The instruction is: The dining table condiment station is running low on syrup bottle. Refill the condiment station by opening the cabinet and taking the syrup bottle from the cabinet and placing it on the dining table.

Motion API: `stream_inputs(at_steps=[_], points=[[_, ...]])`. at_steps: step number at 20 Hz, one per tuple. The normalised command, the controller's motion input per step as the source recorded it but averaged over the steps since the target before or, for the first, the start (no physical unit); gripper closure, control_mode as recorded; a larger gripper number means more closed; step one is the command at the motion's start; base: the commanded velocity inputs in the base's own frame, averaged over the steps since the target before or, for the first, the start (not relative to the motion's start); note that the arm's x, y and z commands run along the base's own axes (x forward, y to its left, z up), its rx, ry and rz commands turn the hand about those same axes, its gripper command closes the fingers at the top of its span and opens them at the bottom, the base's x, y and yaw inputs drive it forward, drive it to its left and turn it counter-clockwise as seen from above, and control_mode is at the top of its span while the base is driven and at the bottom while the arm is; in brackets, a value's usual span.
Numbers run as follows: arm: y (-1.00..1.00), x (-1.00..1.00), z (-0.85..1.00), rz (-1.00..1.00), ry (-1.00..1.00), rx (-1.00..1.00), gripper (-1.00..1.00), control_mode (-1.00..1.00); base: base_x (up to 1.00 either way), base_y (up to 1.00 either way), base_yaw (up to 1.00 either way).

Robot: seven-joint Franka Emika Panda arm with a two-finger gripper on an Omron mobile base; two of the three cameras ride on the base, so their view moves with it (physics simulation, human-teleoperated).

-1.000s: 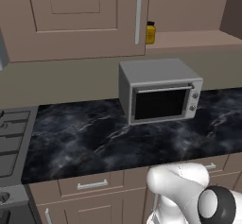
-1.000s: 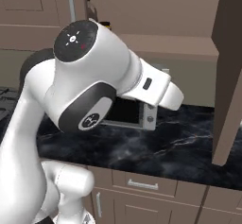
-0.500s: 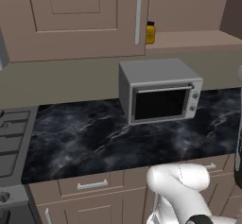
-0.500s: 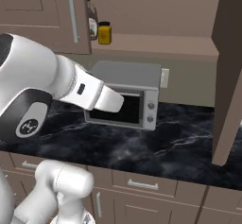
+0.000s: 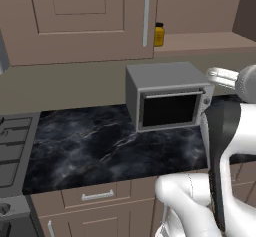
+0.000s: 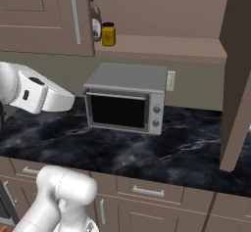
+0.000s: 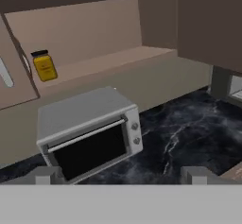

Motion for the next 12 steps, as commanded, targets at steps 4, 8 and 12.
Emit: stream_inputs(at_steps=[4,8,12], points=[[0.99,0.18,0.33,0.0,-0.15,0.0,-1.0,-1.0,0.0,0.0,0.0],[0.54,0.41,0.46,0.0,-0.16,0.0,-1.0,-1.0,0.0,0.0,0.0],[-0.04,0.32,0.31,0.02,-0.14,-0.02,-1.0,-1.0,0.0,0.0,0.0]])
